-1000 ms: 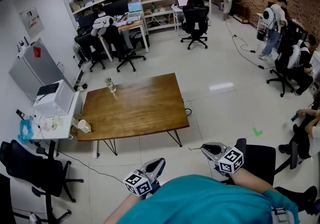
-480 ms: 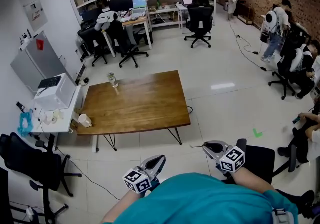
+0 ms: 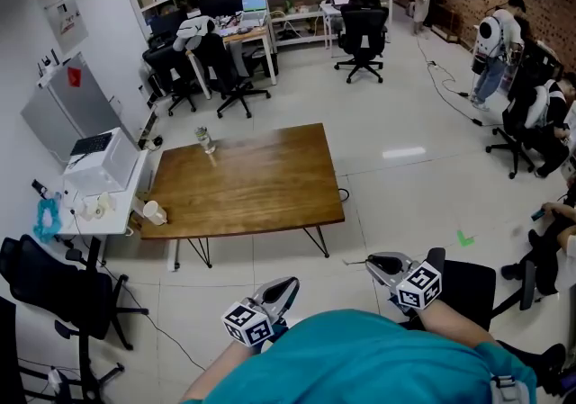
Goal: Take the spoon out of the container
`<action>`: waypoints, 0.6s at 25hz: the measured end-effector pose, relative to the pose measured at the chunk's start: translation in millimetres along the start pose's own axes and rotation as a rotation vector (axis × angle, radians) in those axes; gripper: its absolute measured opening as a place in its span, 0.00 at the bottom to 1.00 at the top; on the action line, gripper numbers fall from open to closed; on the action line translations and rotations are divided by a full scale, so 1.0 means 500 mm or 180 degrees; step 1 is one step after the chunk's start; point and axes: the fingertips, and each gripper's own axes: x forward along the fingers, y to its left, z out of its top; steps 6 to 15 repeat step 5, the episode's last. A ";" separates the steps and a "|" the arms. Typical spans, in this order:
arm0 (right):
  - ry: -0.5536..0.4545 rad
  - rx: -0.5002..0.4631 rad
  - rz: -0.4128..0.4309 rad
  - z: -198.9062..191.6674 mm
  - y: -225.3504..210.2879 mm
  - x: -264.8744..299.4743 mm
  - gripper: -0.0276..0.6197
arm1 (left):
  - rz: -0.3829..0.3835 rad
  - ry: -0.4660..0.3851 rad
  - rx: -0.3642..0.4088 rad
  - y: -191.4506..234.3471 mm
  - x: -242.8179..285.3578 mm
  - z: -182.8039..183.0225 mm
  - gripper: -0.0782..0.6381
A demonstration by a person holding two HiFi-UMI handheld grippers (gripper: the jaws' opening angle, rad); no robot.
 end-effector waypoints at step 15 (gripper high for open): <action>0.0007 0.0003 0.0020 -0.003 0.006 -0.018 0.11 | 0.0010 0.0003 0.0000 -0.019 0.002 -0.004 0.11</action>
